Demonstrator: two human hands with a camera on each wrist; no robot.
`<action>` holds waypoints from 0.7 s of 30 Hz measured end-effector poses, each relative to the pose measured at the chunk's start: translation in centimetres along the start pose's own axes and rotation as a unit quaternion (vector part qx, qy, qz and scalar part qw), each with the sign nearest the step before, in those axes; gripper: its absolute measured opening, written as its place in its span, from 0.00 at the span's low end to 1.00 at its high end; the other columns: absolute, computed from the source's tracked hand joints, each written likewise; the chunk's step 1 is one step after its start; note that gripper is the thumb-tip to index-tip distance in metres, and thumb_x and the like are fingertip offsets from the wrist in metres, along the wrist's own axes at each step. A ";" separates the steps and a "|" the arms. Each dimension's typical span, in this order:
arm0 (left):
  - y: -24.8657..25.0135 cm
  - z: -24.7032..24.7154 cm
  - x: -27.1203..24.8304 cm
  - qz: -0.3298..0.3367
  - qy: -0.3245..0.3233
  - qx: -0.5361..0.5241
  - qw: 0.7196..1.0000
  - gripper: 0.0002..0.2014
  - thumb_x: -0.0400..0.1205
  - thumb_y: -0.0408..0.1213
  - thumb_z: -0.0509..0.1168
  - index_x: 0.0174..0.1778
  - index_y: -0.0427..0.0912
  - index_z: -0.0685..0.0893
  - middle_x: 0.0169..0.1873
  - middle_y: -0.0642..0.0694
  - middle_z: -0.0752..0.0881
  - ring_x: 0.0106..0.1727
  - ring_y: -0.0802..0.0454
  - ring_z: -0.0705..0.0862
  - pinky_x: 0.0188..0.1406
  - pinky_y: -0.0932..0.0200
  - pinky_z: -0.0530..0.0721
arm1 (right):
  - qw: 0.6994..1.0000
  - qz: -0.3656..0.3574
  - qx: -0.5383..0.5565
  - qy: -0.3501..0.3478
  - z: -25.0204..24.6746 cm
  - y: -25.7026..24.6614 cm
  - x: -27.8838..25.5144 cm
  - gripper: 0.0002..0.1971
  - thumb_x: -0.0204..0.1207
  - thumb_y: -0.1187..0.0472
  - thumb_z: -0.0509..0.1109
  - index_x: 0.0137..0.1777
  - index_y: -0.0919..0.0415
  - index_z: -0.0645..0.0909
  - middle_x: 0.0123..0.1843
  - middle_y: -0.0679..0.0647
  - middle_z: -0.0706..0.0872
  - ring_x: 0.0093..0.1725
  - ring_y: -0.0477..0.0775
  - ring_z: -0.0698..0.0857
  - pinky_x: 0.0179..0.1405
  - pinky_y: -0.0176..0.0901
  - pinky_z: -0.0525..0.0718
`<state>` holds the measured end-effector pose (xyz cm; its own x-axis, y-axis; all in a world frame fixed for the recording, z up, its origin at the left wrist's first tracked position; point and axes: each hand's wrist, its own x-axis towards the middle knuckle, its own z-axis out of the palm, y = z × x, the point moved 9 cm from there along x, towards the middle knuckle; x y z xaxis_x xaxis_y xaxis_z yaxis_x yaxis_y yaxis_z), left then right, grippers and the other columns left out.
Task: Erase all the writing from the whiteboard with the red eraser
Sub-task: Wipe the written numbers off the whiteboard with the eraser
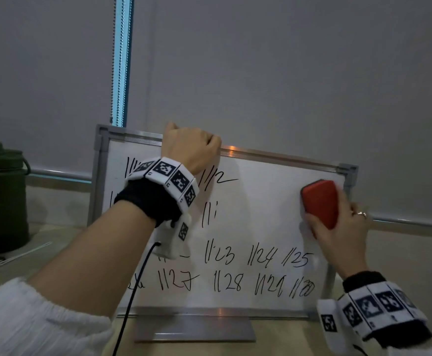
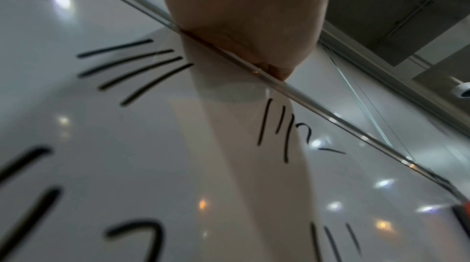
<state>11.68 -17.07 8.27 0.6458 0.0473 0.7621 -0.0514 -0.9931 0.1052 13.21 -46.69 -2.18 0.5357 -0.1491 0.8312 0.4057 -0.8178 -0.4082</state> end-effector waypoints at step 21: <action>0.3 0.0 -0.1 0.009 -0.069 -0.005 0.998 0.24 0.85 0.45 0.44 0.43 0.42 0.86 0.40 0.44 0.87 0.41 0.46 0.80 0.65 0.49 0.64 | 0.927 -0.330 -0.155 -0.084 1.4 -5.3 -4.2 0.44 0.50 0.57 0.85 0.68 0.57 0.70 0.51 0.60 0.78 0.45 0.58 0.69 0.37 0.58 0.80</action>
<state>11.59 -17.38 8.27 0.7435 0.0130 0.6686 -0.0721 -0.9924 0.0995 9.80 -40.96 -4.02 0.3651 0.5084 0.7799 0.4685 -0.8243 0.3179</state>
